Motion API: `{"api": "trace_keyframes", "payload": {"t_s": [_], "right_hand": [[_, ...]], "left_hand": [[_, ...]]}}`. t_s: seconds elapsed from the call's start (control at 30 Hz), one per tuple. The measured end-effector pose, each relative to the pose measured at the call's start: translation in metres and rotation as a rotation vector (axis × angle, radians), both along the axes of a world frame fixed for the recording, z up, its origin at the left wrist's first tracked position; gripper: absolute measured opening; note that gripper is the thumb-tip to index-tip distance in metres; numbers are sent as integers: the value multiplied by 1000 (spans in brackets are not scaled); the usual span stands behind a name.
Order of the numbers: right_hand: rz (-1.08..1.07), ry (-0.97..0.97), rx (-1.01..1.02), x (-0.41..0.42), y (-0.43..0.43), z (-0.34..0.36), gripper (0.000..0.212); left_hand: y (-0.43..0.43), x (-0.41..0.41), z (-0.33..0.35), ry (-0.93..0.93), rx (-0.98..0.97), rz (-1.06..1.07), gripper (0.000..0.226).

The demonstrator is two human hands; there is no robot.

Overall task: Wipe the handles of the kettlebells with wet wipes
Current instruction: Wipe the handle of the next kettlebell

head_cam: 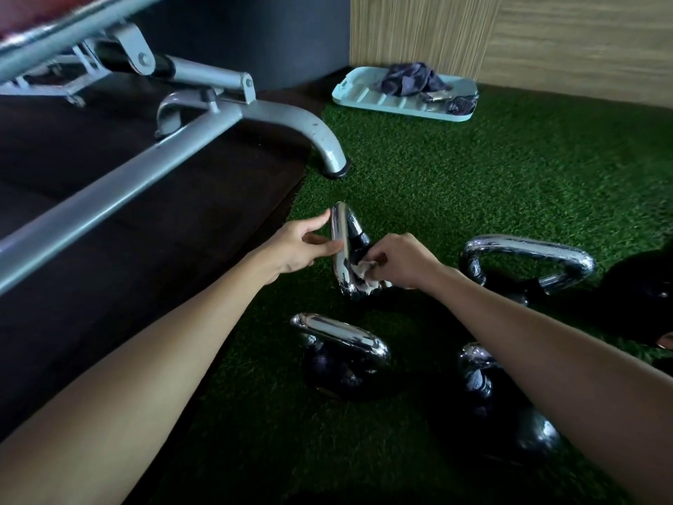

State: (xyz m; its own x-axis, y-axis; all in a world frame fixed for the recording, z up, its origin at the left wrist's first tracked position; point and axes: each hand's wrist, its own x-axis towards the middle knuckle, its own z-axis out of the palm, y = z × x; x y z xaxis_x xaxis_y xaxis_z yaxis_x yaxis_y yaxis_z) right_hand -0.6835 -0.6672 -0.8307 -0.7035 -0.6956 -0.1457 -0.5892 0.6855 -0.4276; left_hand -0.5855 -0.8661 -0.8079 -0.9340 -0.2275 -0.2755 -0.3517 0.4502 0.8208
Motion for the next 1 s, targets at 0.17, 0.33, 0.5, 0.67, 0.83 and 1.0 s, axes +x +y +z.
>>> {"api": "trace_keyframes", "payload": {"t_s": [0.17,0.33,0.5,0.67,0.83,1.0], "right_hand": [[251,-67,175,-5,6,6,32],[234,12,153,-6,0,7,17],[255,-55,82,-6,-1,9,15],[222,-99,46,-6,-1,6,14],[219,-231,-4,-5,-2,13,6],[120,-279,-150,-6,-4,13,3]], "left_hand": [[-5,2,0,-39,-33,3,98],[-5,1,-2,-24,-38,2,90],[-6,0,-6,-1,-32,-15,86],[-9,1,-9,17,-35,1,83],[-7,2,-5,19,-34,0,82],[-3,0,-6,42,-29,12,81]]}}
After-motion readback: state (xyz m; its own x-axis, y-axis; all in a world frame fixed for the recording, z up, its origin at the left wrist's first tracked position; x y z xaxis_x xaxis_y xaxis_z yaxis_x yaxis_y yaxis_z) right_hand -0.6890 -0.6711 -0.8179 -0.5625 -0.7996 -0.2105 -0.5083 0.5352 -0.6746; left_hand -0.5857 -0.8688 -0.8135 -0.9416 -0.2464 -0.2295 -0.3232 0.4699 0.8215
